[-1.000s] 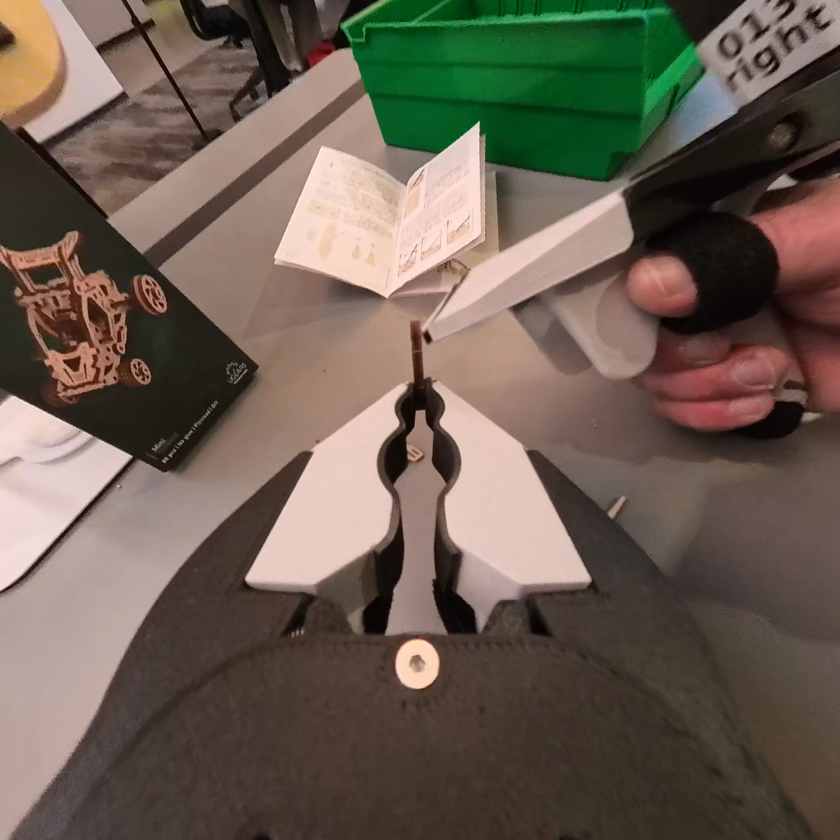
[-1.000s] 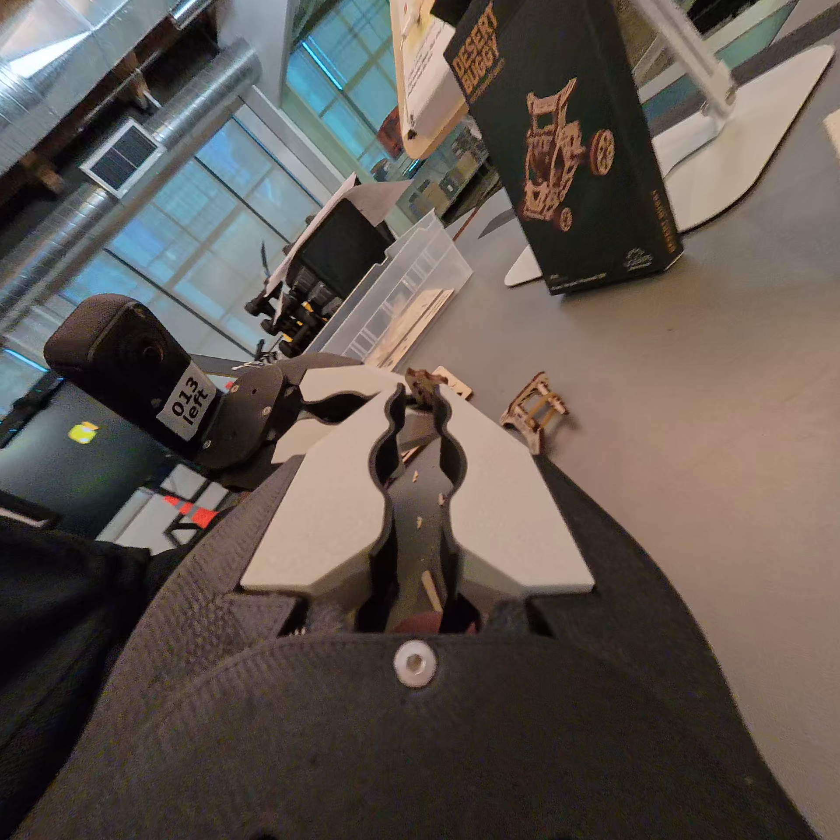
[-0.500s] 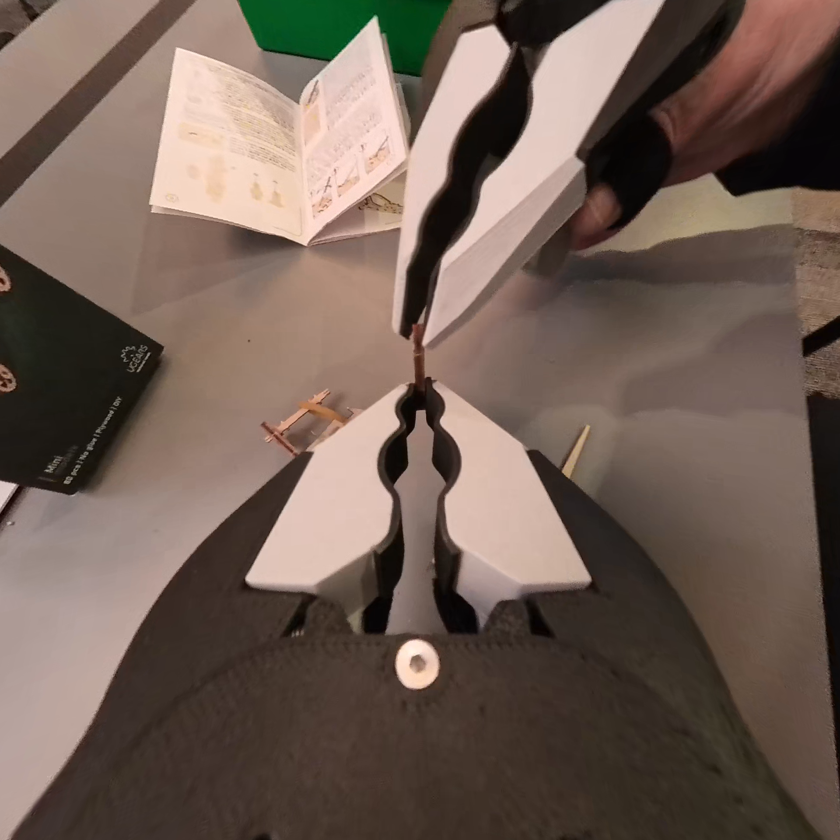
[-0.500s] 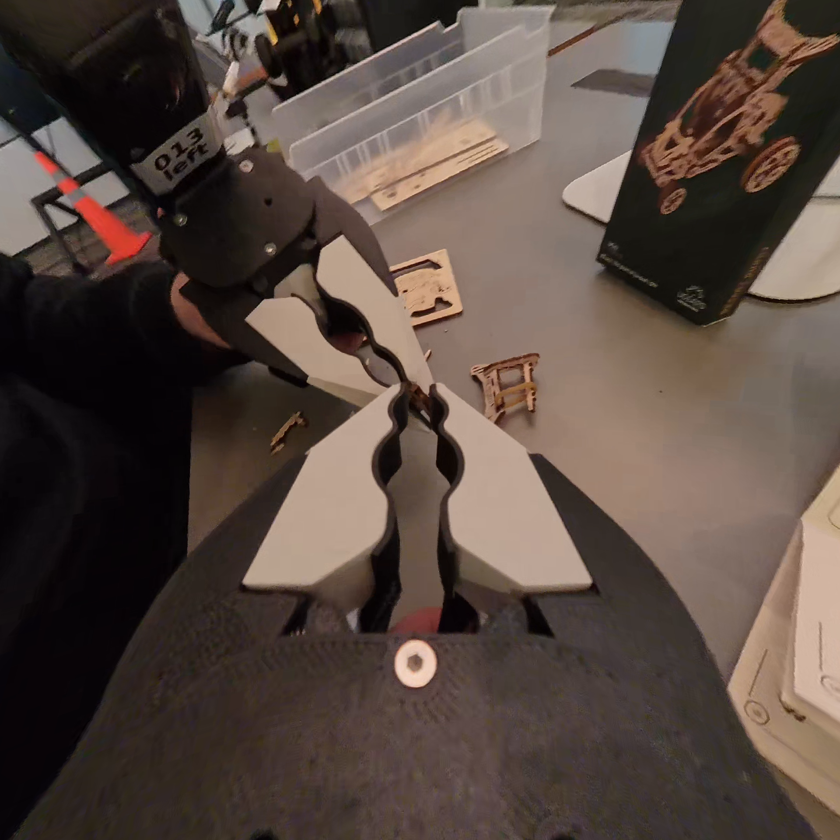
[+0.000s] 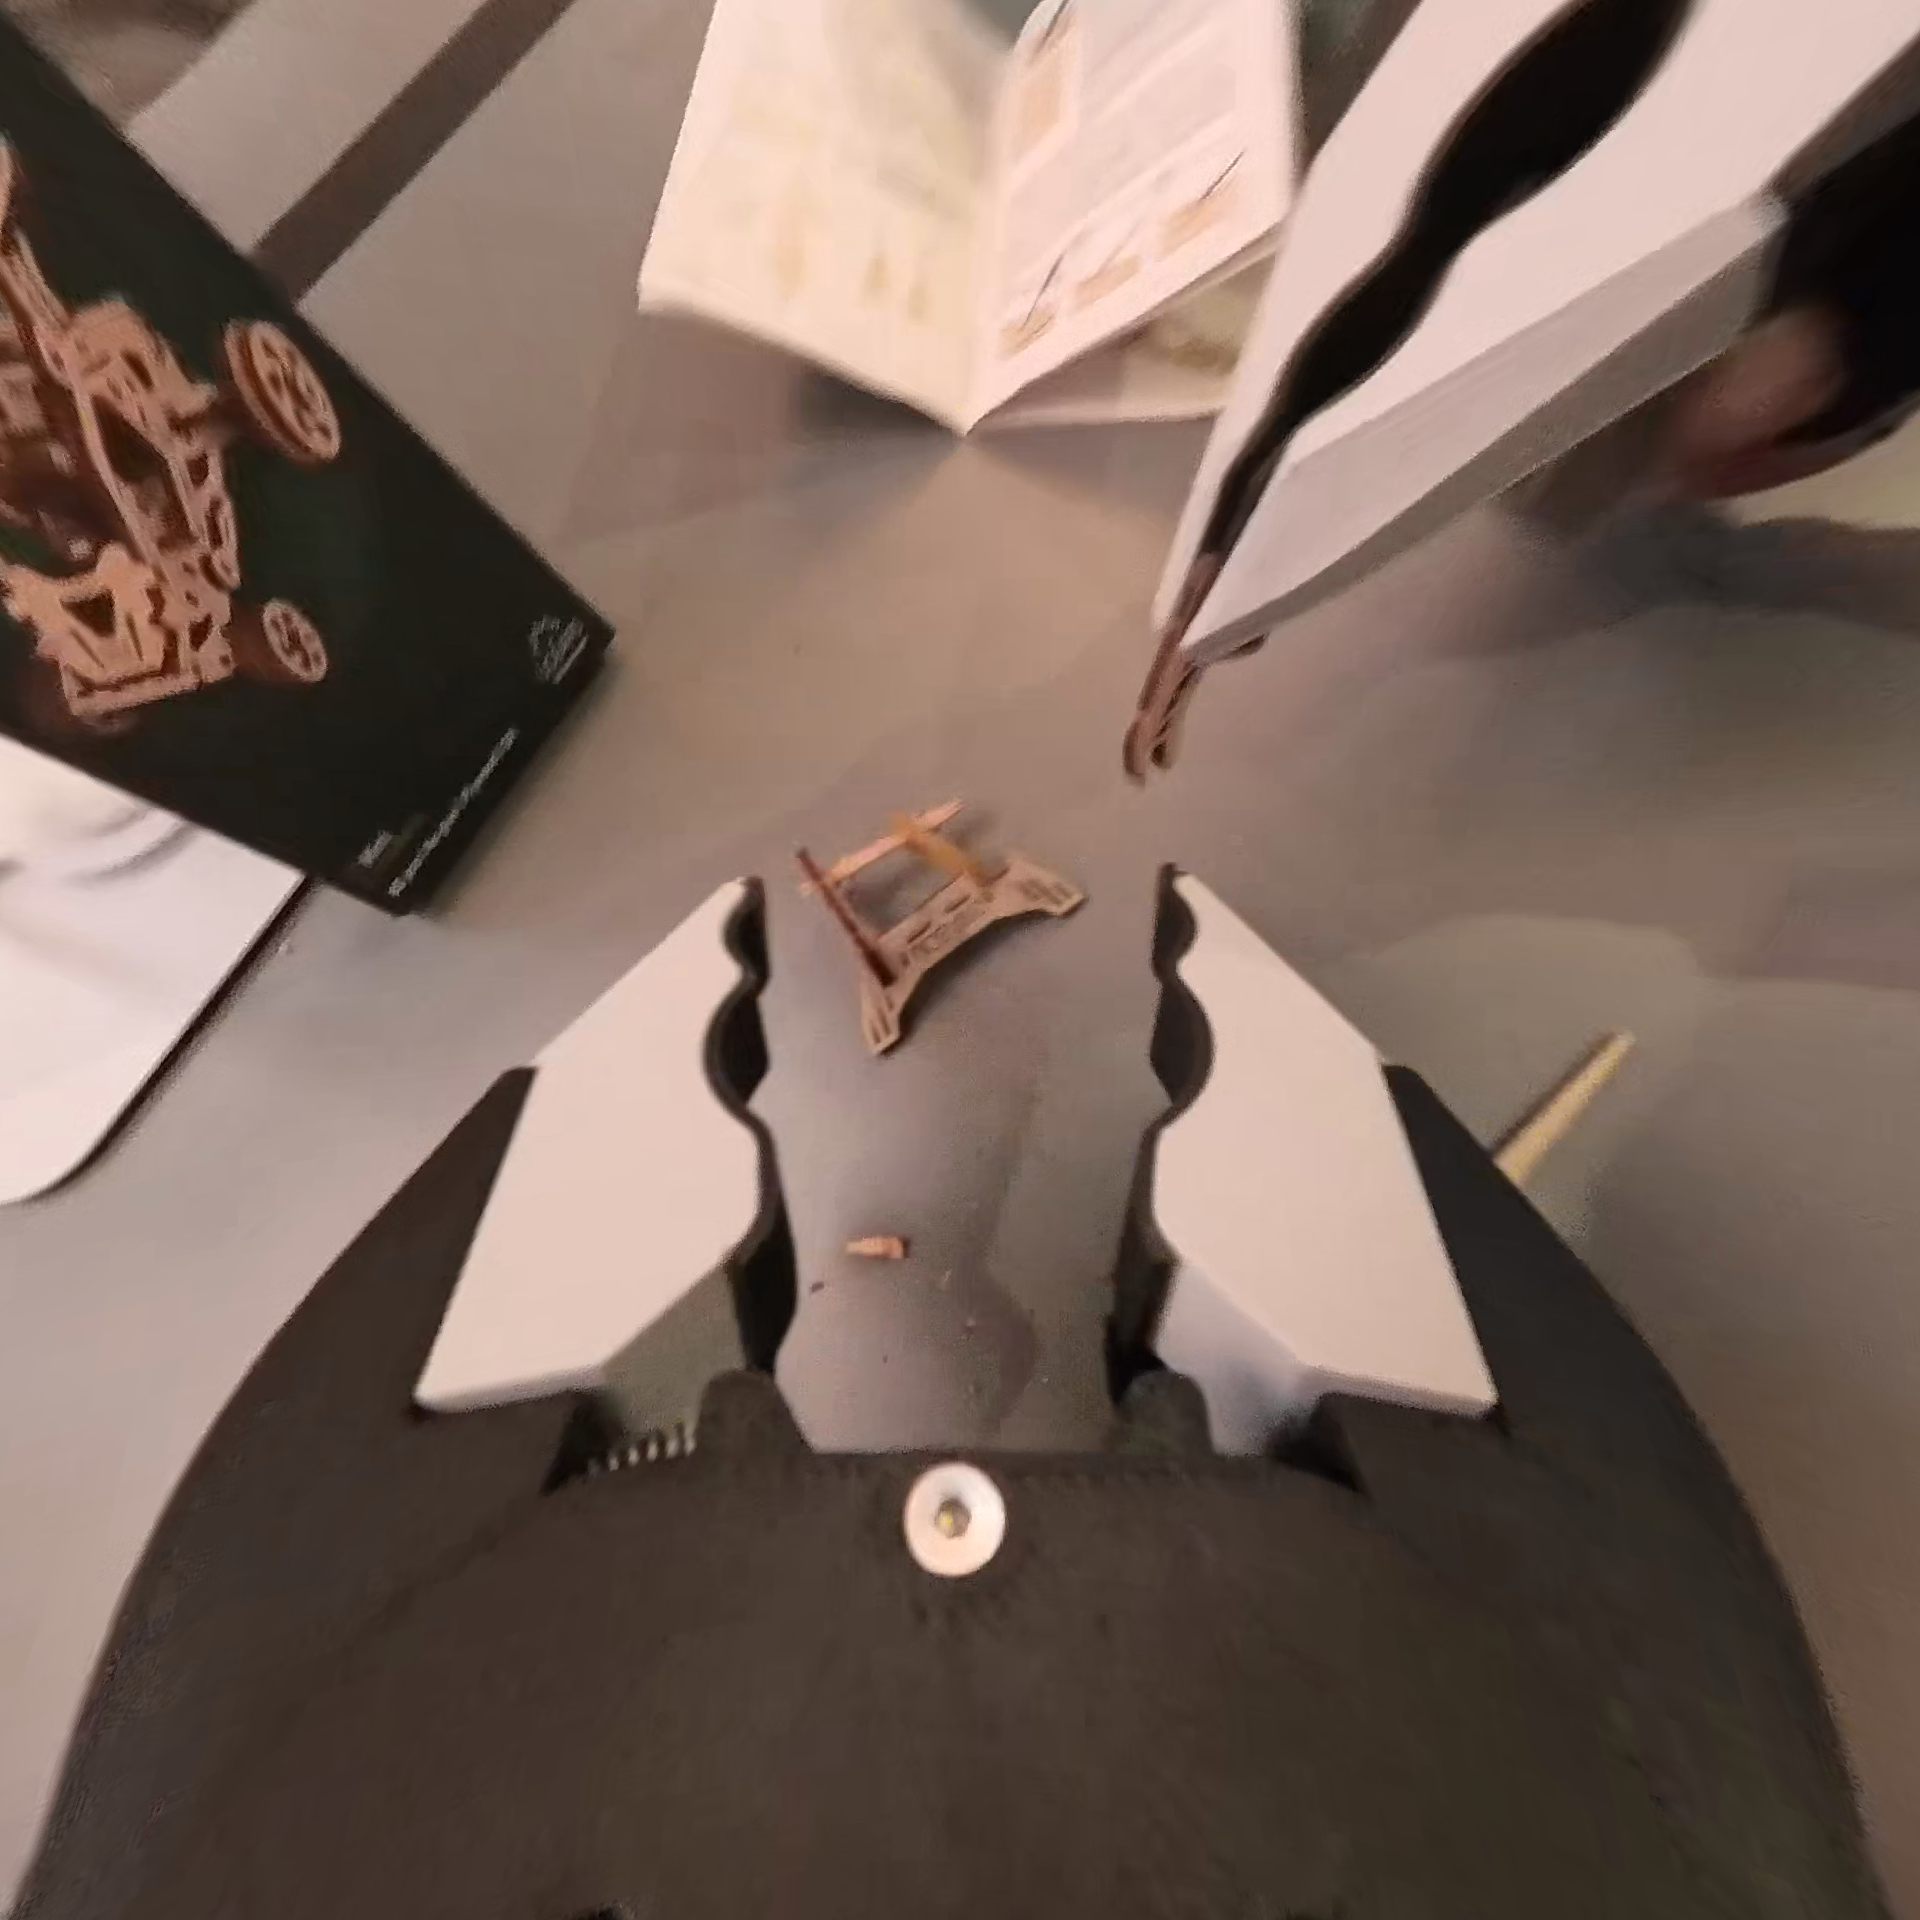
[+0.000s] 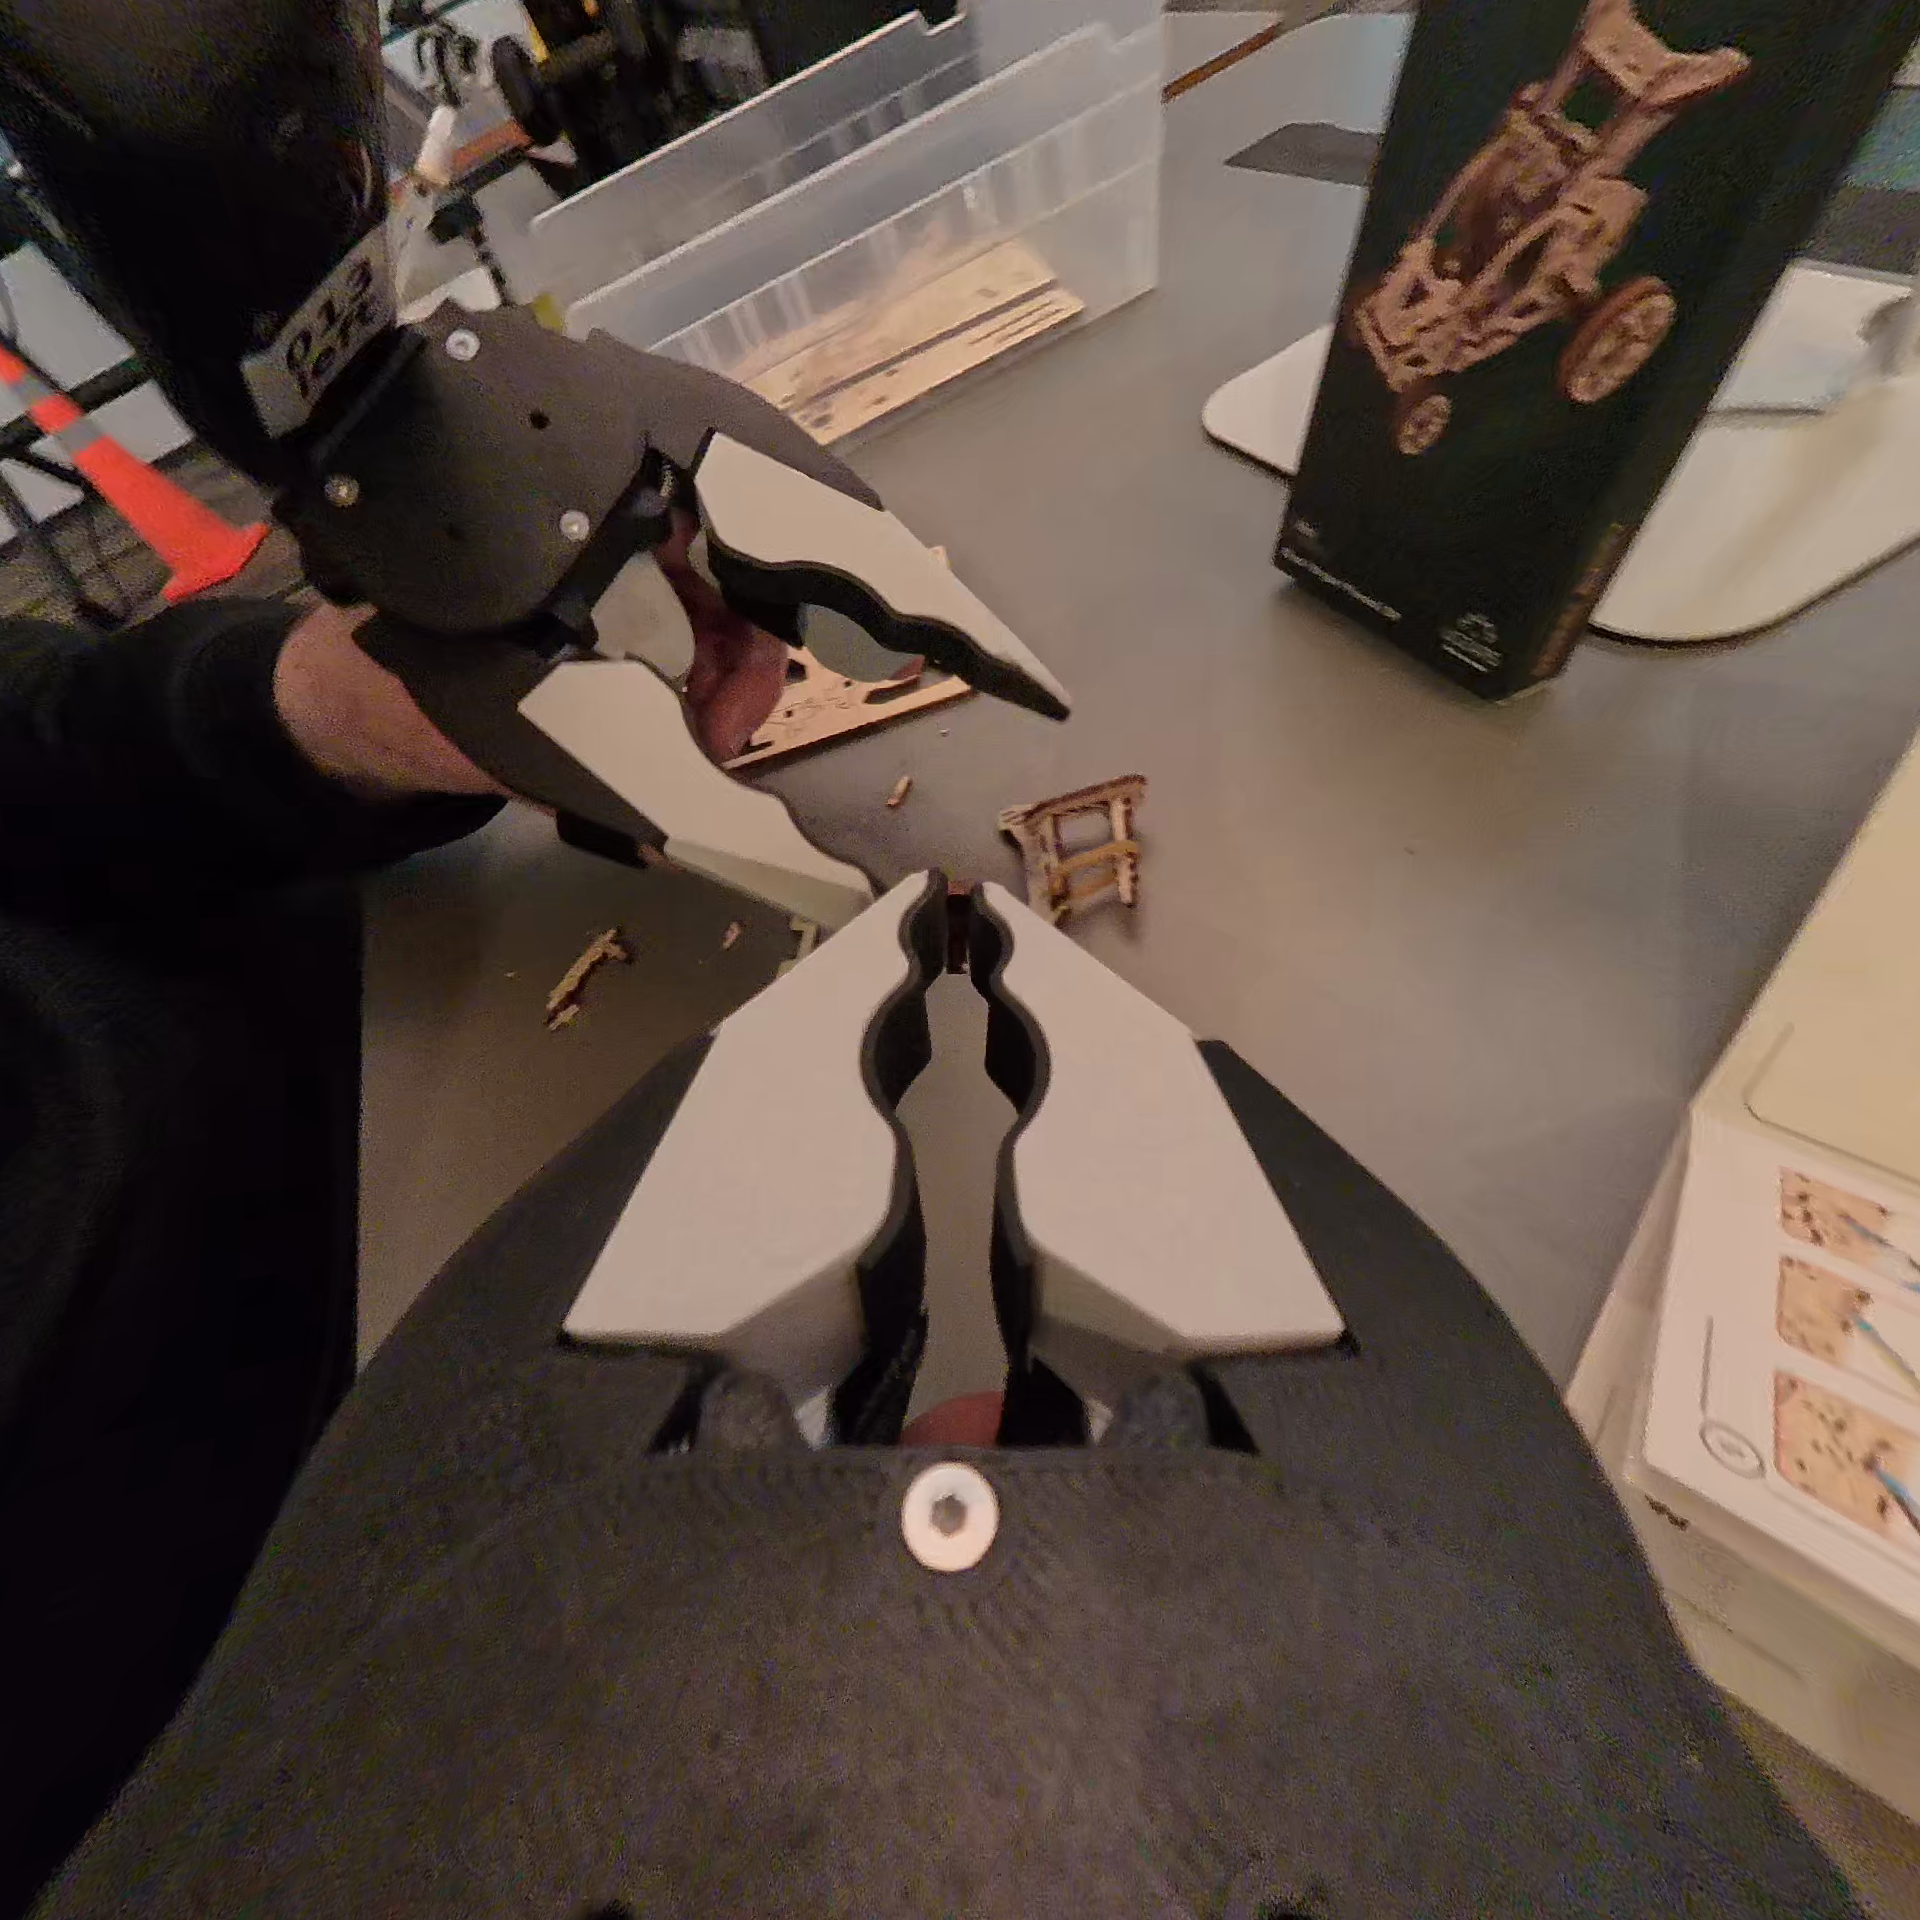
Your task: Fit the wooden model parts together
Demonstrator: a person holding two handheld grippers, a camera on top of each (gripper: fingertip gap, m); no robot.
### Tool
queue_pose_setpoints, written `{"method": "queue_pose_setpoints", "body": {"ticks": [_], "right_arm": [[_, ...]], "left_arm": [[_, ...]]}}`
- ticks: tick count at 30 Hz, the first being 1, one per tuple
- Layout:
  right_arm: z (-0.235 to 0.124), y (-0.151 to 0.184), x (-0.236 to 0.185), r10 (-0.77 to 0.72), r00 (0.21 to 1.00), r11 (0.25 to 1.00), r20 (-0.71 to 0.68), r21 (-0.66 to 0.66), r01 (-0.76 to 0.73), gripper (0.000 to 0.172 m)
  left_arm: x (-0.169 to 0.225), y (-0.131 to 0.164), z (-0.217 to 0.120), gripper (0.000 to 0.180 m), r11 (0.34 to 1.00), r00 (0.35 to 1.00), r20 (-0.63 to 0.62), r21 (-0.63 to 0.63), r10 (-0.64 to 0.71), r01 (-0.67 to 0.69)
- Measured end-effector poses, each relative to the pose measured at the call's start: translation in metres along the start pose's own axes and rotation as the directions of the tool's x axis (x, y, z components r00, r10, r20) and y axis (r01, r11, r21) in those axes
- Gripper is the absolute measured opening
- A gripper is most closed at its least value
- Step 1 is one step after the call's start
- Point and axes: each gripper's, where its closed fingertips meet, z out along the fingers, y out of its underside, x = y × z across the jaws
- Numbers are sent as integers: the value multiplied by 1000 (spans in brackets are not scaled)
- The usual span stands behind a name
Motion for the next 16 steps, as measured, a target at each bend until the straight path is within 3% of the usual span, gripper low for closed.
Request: {"method": "queue_pose_setpoints", "body": {"ticks": [1, 3, 9, 12, 16], "right_arm": [[0, 2, 4, 12, 1000, 1000, -18, 3, -12, 0], [0, 7, 6, 33, 999, 999, -31, 5, -33, 0], [-1, 8, 12, 58, 997, 998, -45, 26, -57, 0], [-1, 9, 15, 69, 996, 997, -48, 34, -67, 1], [-2, 8, 15, 75, 996, 996, -39, 43, -74, 0]], "left_arm": [[-2, 7, 6, 83, 999, 1000, 23, -48, -3, 4], [2, 17, 17, 89, 993, 999, 30, -114, 10, -6], [-7, 14, 25, 87, 988, 996, 69, -139, -63, 72], [-5, 14, 28, 82, 984, 995, 46, -151, -92, 98], [1, 12, 31, 59, 982, 994, -26, -159, -105, 99]]}}
